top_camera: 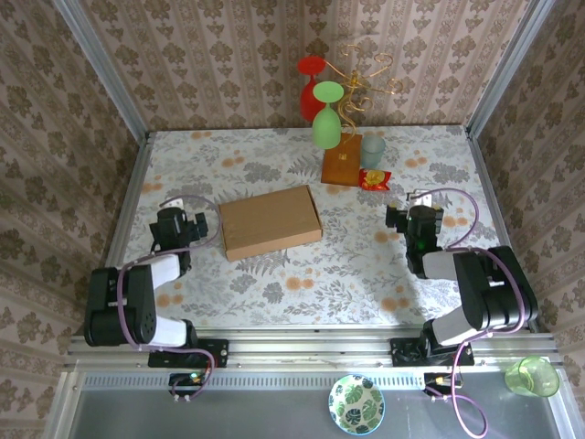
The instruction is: Fold the paper box
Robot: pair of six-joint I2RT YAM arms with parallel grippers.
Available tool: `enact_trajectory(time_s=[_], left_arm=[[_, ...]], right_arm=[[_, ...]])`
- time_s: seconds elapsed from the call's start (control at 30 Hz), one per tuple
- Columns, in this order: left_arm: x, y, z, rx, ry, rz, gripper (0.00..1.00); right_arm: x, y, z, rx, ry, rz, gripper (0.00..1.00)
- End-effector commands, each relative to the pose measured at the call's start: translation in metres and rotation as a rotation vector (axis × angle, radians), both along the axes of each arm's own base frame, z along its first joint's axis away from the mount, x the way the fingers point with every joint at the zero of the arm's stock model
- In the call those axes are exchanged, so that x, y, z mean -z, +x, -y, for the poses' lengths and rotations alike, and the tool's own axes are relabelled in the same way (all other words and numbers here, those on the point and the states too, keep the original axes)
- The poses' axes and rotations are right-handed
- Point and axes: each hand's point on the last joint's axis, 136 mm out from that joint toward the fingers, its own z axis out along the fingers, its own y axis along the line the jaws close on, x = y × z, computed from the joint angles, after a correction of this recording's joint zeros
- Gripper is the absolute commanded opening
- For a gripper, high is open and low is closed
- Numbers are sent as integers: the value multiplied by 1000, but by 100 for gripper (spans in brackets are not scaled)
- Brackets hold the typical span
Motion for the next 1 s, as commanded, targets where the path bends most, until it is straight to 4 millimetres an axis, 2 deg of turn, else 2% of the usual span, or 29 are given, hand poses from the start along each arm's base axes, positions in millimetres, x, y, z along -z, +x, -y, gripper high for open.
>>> enact_trajectory(time_s=[0.0, 0.07, 0.1, 0.23, 0.97], left_arm=[[-23, 11, 10, 82, 38, 227, 100], [-21, 11, 15, 123, 54, 266, 100], [-16, 12, 14, 111, 34, 213, 100], [-14, 20, 13, 95, 45, 174, 100], [-16, 21, 14, 96, 63, 185, 100]], right_arm=[[-16, 12, 2, 11, 40, 74, 100], [-16, 12, 3, 10, 43, 91, 100], [-16, 11, 3, 13, 46, 84, 100], [-17, 12, 3, 11, 44, 89, 100], [-17, 12, 3, 12, 44, 86, 100]])
